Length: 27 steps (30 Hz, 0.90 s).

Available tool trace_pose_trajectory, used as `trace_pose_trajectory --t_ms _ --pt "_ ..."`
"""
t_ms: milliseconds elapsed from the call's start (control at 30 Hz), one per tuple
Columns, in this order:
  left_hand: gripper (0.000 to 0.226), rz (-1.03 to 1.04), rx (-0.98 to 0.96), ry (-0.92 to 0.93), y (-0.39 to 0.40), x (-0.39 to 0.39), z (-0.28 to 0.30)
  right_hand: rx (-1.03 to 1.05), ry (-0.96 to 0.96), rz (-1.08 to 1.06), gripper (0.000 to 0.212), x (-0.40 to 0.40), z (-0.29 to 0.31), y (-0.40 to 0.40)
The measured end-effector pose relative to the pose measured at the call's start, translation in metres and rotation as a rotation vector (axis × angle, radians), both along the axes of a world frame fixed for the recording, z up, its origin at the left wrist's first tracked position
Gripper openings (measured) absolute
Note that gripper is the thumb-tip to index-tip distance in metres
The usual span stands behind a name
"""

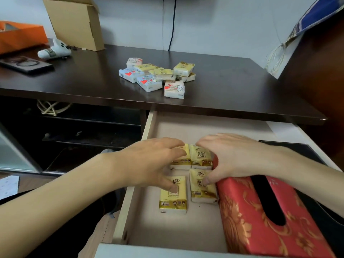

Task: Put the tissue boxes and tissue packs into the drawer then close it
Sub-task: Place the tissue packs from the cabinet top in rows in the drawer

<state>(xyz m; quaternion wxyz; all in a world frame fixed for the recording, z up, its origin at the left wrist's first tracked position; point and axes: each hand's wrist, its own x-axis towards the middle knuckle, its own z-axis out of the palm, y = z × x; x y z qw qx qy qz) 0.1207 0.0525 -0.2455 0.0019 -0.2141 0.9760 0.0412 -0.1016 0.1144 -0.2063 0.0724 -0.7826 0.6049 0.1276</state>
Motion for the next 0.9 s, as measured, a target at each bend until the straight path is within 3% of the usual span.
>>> trace_pose_trajectory --t_ms 100,267,633,900 --pt "0.101 0.046 0.01 -0.203 -0.006 -0.012 -0.004 0.128 0.154 -0.031 0.083 0.01 -0.003 -0.015" --pt "0.083 0.065 0.028 -0.262 -0.012 -0.024 -0.005 0.101 0.297 0.011 0.066 0.022 -0.009 -0.021" --pt "0.067 0.037 0.048 -0.111 -0.019 -0.032 -0.011 0.089 0.249 -0.009 0.06 0.021 -0.004 -0.016" --pt "0.062 0.048 0.151 -0.061 -0.023 -0.025 -0.001 0.042 -0.002 -0.132 0.058 0.005 -0.002 -0.018"
